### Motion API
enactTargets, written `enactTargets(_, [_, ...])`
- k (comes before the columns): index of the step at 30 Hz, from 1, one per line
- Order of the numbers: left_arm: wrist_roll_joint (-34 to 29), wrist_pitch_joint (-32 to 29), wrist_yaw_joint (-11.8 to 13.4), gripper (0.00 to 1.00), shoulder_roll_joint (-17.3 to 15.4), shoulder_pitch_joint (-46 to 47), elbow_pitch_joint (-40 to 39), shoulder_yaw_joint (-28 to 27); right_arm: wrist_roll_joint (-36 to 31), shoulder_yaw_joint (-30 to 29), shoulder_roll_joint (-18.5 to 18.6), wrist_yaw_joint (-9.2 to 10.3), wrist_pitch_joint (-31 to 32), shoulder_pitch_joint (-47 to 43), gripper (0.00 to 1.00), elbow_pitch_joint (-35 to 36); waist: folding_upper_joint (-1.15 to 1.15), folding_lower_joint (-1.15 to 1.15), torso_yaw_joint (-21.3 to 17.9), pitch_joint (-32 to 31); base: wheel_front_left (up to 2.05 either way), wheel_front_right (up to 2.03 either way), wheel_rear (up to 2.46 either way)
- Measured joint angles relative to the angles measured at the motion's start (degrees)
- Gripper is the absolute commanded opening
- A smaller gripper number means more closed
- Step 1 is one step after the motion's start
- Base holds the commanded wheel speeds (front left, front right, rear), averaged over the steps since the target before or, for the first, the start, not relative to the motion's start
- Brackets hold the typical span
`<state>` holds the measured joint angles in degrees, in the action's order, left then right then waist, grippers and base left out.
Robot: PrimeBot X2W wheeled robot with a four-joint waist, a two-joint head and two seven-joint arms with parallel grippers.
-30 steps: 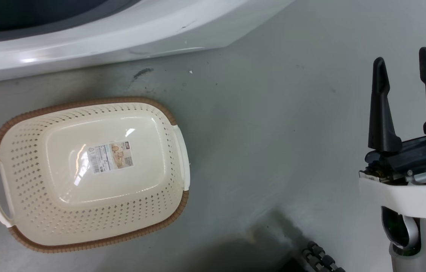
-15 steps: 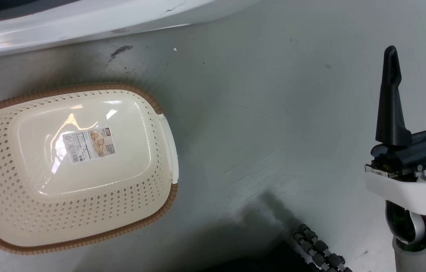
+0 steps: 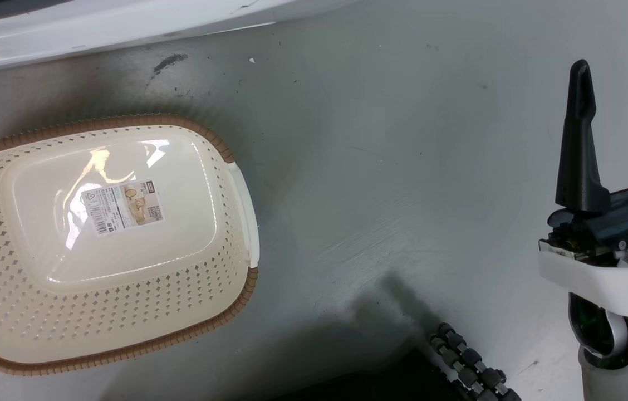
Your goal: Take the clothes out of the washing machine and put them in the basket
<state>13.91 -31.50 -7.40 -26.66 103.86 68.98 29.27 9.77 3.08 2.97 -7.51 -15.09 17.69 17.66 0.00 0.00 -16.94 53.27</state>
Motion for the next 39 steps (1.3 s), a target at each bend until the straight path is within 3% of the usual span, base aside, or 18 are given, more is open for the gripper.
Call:
enactTargets(7, [2.2, 4.7, 0.0, 0.00, -1.1, -0.5, -0.3, 1.8, -0.6, 0.2, 0.0, 0.00, 0.0, 0.3, 1.00, -0.4, 0.00, 0.00, 0.3, -0.6, 0.00, 0.00, 0.00])
enactTargets(17, [6.4, 17.5, 0.0, 0.00, -0.8, -7.9, -0.3, 3.6, -1.8, 0.6, 0.0, 0.00, 0.0, 0.5, 1.00, -1.4, 0.00, 0.00, 1.4, -6.1, 0.00, 0.00, 0.00])
enactTargets(34, [17.0, 36.6, 0.0, 0.00, 2.0, -29.1, -5.2, 11.0, -5.8, 1.7, -0.1, 0.00, 0.0, -5.5, 1.00, -5.3, 0.00, -0.01, 5.1, -21.7, 0.00, 0.00, 0.00])
enactTargets(39, [19.3, 43.0, 0.0, 0.00, 2.0, -38.1, -8.5, 14.3, -7.2, 2.2, -0.1, -0.01, 0.0, -10.3, 1.00, -7.3, 0.00, -0.02, 6.6, -29.7, 0.00, 0.00, 0.00])
